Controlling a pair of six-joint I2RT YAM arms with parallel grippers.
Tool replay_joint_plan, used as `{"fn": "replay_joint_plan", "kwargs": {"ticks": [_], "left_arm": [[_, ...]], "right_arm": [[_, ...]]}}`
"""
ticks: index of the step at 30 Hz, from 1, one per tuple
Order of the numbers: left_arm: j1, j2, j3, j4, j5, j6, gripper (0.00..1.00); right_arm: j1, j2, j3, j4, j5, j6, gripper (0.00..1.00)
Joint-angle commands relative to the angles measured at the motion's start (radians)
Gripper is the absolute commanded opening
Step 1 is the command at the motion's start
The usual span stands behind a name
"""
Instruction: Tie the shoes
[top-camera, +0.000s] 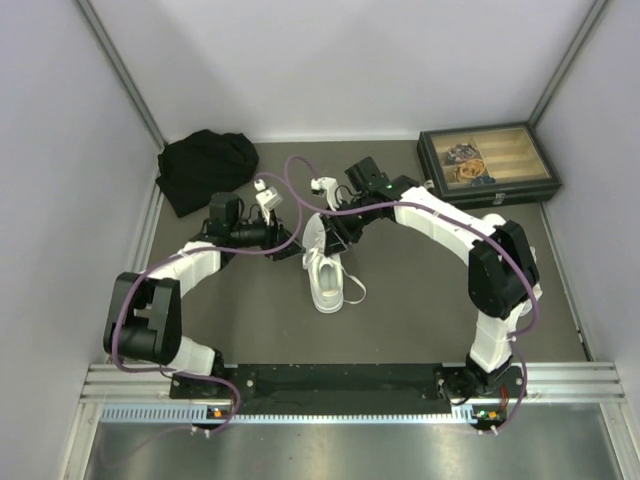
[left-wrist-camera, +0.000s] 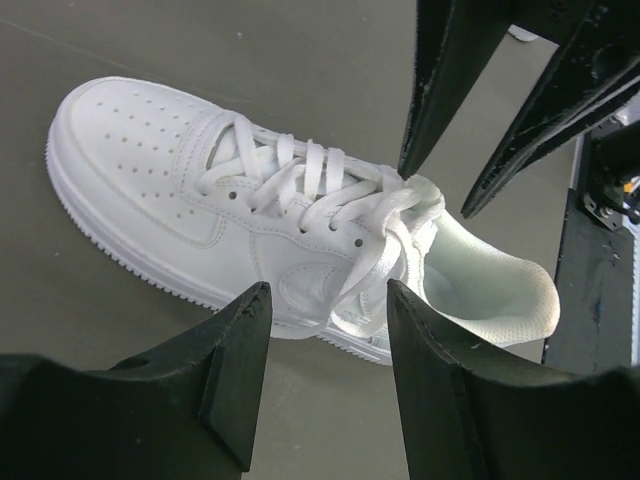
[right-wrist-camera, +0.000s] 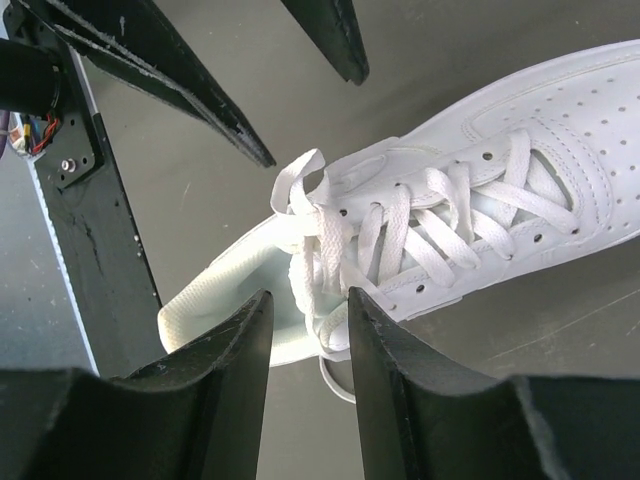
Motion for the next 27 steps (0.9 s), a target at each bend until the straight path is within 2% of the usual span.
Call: {"fn": "replay_joint_plan", "kwargs": {"ticks": [1, 6, 9, 13, 14, 18, 20, 21, 27], "left_arm": [[-0.012, 0.02, 0.044, 0.051, 0.107, 0.034, 0.54], [-0.026, 0.046, 0.055, 0.053, 0.119, 0.04, 0.52], [-0.033, 0.06, 0.059, 0.056, 0.116, 0.038, 0.45], [-0.041, 0.071, 0.061, 0.062, 0.117, 0.035, 0.4], [-0.043, 0.071, 0.064, 0.062, 0.125, 0.037, 0.38], [-0.044, 0.063, 0.069, 0.057, 0.157, 0.028, 0.16], [-0.044, 0.045, 0.067, 0.042, 0.165, 0.034, 0.09], [-0.044, 0.037, 0.069, 0.033, 0.174, 0.046, 0.02], [-0.044, -0.053, 0.05, 0.008, 0.18, 0.04, 0.0]], "right_arm": [[-0.013, 0.003, 0.027, 0.029, -0.013, 0.009, 0.36], [-0.019, 0.011, 0.027, 0.023, -0.016, 0.008, 0.34], [-0.02, 0.017, 0.032, 0.02, -0.018, 0.009, 0.34], [-0.022, 0.029, 0.035, 0.012, -0.016, 0.005, 0.33], [-0.024, 0.03, 0.037, 0.012, -0.016, 0.005, 0.33], [-0.024, 0.034, 0.041, 0.011, -0.01, 0.002, 0.32], [-0.025, 0.037, 0.041, 0.006, -0.009, 0.0, 0.32], [-0.025, 0.039, 0.043, 0.006, -0.006, -0.002, 0.32], [-0.028, 0.043, 0.046, 0.008, -0.003, -0.003, 0.31]]}}
